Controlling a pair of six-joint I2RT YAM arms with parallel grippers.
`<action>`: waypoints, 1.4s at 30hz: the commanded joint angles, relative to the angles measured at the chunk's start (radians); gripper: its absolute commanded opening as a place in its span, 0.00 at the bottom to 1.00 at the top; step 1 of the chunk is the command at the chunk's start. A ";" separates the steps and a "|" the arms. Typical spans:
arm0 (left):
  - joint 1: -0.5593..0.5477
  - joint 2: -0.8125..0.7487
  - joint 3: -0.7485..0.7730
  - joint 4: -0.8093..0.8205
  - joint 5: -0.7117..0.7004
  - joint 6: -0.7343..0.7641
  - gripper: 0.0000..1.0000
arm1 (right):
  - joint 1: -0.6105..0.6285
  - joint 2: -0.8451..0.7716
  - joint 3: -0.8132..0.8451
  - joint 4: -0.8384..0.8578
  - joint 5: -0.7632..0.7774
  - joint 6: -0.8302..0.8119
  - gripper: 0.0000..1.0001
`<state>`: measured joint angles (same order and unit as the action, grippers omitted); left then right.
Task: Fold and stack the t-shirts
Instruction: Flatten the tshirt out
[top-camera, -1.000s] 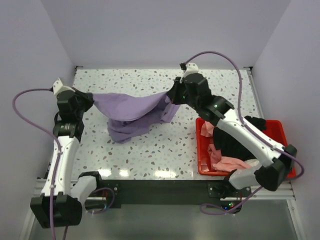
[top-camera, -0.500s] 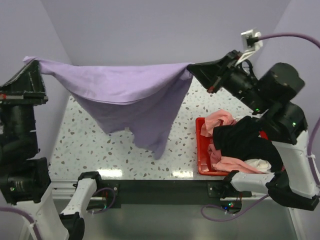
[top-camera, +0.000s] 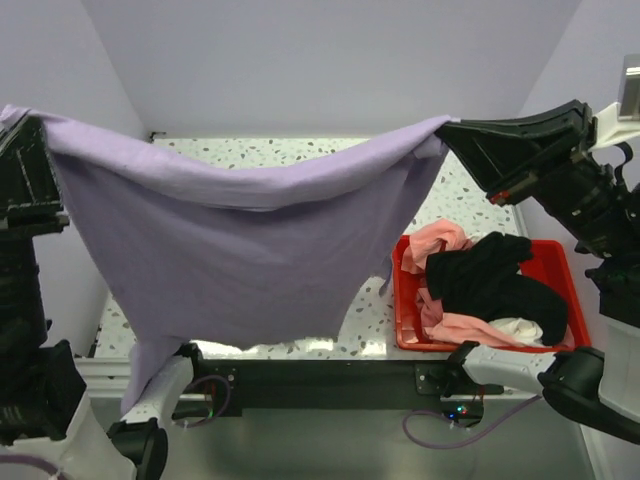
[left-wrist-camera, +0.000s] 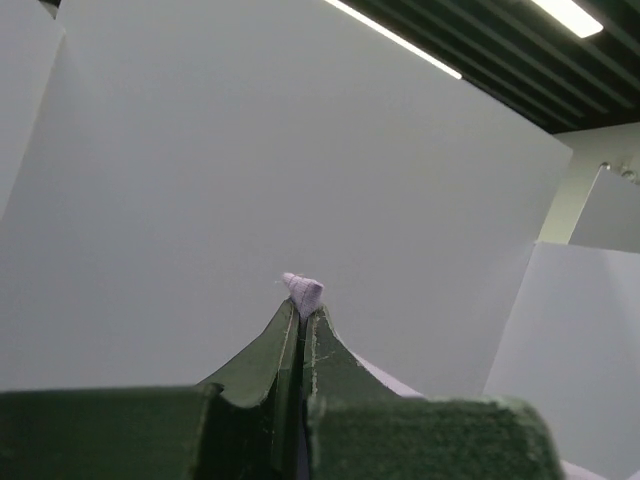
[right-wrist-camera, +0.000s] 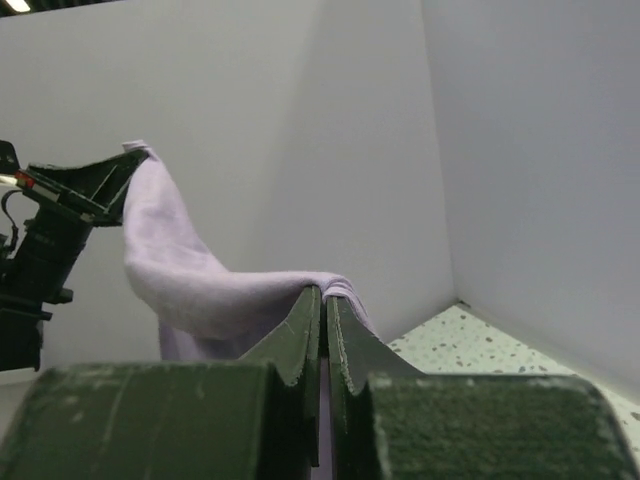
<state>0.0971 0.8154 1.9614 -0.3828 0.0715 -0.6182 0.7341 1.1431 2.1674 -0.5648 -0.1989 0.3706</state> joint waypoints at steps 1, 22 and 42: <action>0.003 0.114 -0.070 0.016 0.014 0.023 0.00 | 0.002 0.081 -0.055 0.054 0.131 -0.074 0.00; 0.016 0.813 0.501 0.066 -0.148 0.164 0.00 | -0.377 0.744 0.421 0.483 -0.048 0.182 0.00; 0.015 -0.225 -1.271 -0.089 -0.210 -0.213 0.00 | -0.348 0.109 -1.196 0.460 -0.335 0.198 0.00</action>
<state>0.1066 0.6434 0.8143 -0.3611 -0.1642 -0.7101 0.3748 1.2972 1.1061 -0.0673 -0.5186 0.5430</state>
